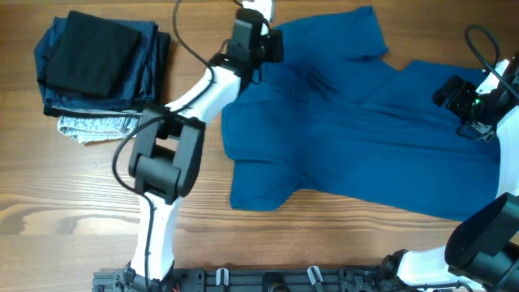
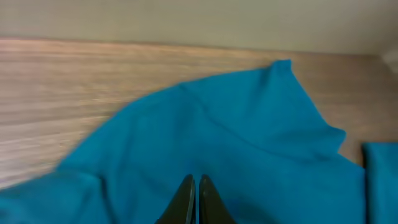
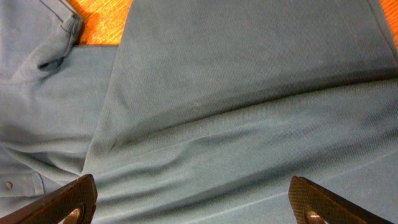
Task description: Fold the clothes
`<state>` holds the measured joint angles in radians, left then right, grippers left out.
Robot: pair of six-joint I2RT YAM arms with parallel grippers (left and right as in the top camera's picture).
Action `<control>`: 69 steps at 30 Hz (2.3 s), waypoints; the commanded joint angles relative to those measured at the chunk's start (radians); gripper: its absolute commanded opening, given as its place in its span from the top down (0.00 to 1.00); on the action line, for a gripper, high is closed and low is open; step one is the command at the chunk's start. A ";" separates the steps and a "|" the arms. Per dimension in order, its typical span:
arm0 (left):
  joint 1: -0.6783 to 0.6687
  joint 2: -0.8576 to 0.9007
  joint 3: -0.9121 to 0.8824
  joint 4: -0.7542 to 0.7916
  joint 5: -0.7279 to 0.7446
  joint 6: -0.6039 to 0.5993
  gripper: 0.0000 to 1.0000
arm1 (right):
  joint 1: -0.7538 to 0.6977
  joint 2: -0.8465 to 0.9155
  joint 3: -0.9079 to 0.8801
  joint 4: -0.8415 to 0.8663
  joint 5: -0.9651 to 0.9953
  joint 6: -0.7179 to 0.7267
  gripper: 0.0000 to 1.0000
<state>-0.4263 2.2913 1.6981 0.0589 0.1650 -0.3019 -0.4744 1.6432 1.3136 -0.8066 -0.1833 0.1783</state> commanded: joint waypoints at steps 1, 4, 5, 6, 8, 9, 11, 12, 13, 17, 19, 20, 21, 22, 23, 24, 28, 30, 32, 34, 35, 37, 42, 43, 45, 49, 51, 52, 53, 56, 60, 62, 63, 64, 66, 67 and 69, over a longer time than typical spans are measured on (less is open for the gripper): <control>-0.014 0.059 0.004 0.014 -0.048 0.008 0.96 | 0.004 -0.005 0.013 0.003 -0.013 0.008 0.00; -0.014 0.102 0.004 0.043 -0.050 0.010 0.96 | 0.004 -0.005 0.013 0.003 -0.013 0.008 0.00; -0.014 0.117 0.004 0.058 -0.050 0.010 0.96 | 0.004 -0.005 0.013 0.003 -0.013 0.008 0.00; -0.014 0.133 0.004 0.066 -0.051 0.010 0.96 | 0.004 -0.005 0.013 0.003 -0.013 0.007 0.00; -0.013 0.160 0.004 0.060 -0.074 0.010 0.96 | 0.004 -0.005 0.013 0.003 -0.013 0.008 0.01; -0.012 0.163 0.004 0.047 -0.089 0.011 0.96 | 0.004 -0.005 0.013 0.003 -0.013 0.008 0.00; -0.007 0.167 0.004 -0.002 -0.124 0.056 0.96 | 0.004 -0.005 0.013 0.003 -0.013 0.008 0.00; -0.005 0.167 0.004 -0.029 -0.144 0.064 0.96 | 0.004 -0.005 0.013 0.003 -0.013 0.008 0.00; -0.002 0.167 0.004 -0.062 -0.174 0.064 0.96 | 0.004 -0.005 0.013 0.003 -0.013 0.008 0.00; 0.029 0.167 0.004 -0.284 -0.242 0.063 0.96 | 0.004 -0.005 0.013 0.003 -0.013 0.008 0.00; 0.047 0.166 0.004 -0.390 -0.242 0.063 0.96 | 0.004 -0.005 0.013 0.003 -0.013 0.008 0.00; 0.056 0.166 0.004 -0.434 -0.242 0.063 0.96 | 0.004 -0.005 0.013 0.003 -0.013 0.008 0.00; 0.065 0.163 0.004 -0.476 -0.242 0.062 0.96 | 0.004 -0.005 0.013 0.003 -0.013 0.008 0.01; 0.074 0.159 0.004 -0.513 -0.242 0.059 0.96 | 0.004 -0.005 0.013 0.003 -0.013 0.008 0.00; 0.085 0.153 0.004 -0.573 -0.242 0.058 0.96 | 0.004 -0.005 0.013 0.003 -0.013 0.008 0.01; 0.093 0.147 0.004 -0.624 -0.242 0.048 0.96 | 0.004 -0.005 0.013 0.003 -0.013 0.008 0.00; 0.107 0.119 0.004 -0.779 -0.242 0.002 0.96 | 0.004 -0.005 0.013 0.003 -0.013 0.008 0.00; 0.106 0.075 0.004 -0.842 -0.242 0.002 0.96 | 0.004 -0.005 0.013 0.004 -0.013 0.008 0.00; 0.101 0.006 0.004 -0.869 -0.242 0.002 0.96 | 0.004 -0.005 0.013 0.006 -0.013 0.008 0.01; 0.101 -0.089 0.004 -0.880 -0.242 0.002 0.96 | 0.004 -0.005 0.013 0.006 -0.013 0.008 0.00; 0.101 -0.140 0.004 -0.880 -0.242 0.002 0.96 | 0.004 -0.005 0.013 0.006 -0.013 0.008 0.01; 0.101 -0.260 0.004 -0.861 -0.242 0.002 0.96 | 0.004 -0.005 0.013 0.006 -0.013 0.008 0.00; 0.101 -0.378 0.004 -0.650 -0.209 0.011 0.96 | 0.004 -0.005 0.013 0.006 -0.013 0.008 0.00; 0.101 -0.362 0.004 -0.602 -0.154 0.011 0.96 | 0.004 -0.005 0.013 0.006 -0.013 0.008 0.01; 0.098 -0.333 0.004 -0.528 -0.037 0.010 0.96 | 0.004 -0.005 0.013 0.006 -0.013 0.008 0.01; 0.079 -0.253 0.004 -0.438 0.072 -0.051 0.96 | 0.004 -0.005 0.013 0.006 -0.013 0.008 0.00; 0.068 -0.223 0.004 -0.427 0.079 -0.050 0.96 | 0.004 -0.005 0.013 0.006 -0.013 0.008 0.00; 0.061 -0.209 0.004 -0.420 0.079 -0.050 0.96 | 0.004 -0.005 0.013 0.006 -0.013 0.008 0.00; 0.054 -0.189 0.007 -0.411 0.079 -0.050 0.96 | 0.004 -0.005 0.013 0.006 -0.013 0.008 0.01; 0.026 -0.118 0.019 -0.327 0.097 -0.024 0.95 | 0.004 -0.005 0.013 0.006 -0.013 0.008 0.01; 0.011 -0.035 0.019 -0.171 0.087 -0.020 0.94 | 0.004 -0.005 0.013 0.006 -0.013 0.008 0.00; 0.014 -0.001 0.019 -0.133 0.058 -0.019 0.93 | 0.004 -0.005 0.013 0.006 -0.013 0.008 0.00; 0.016 0.018 0.019 -0.119 0.036 -0.019 0.93 | 0.004 -0.005 0.013 0.006 -0.013 0.008 0.01; 0.019 0.035 0.019 -0.106 0.032 -0.016 0.93 | 0.004 -0.005 0.013 0.006 -0.013 0.008 0.00; 0.024 0.069 0.019 -0.077 0.031 -0.016 0.93 | 0.004 -0.005 0.013 0.006 -0.013 0.008 0.00; 0.025 0.082 0.019 -0.069 0.032 -0.016 0.93 | 0.004 -0.005 0.013 0.006 -0.013 0.008 0.00; 0.027 0.100 0.019 -0.059 0.032 -0.016 0.92 | 0.004 -0.005 0.013 0.006 -0.013 0.008 0.00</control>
<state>-0.4091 2.3516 1.7073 -0.0174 0.2134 -0.3344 -0.4744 1.6432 1.3136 -0.8036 -0.1833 0.1783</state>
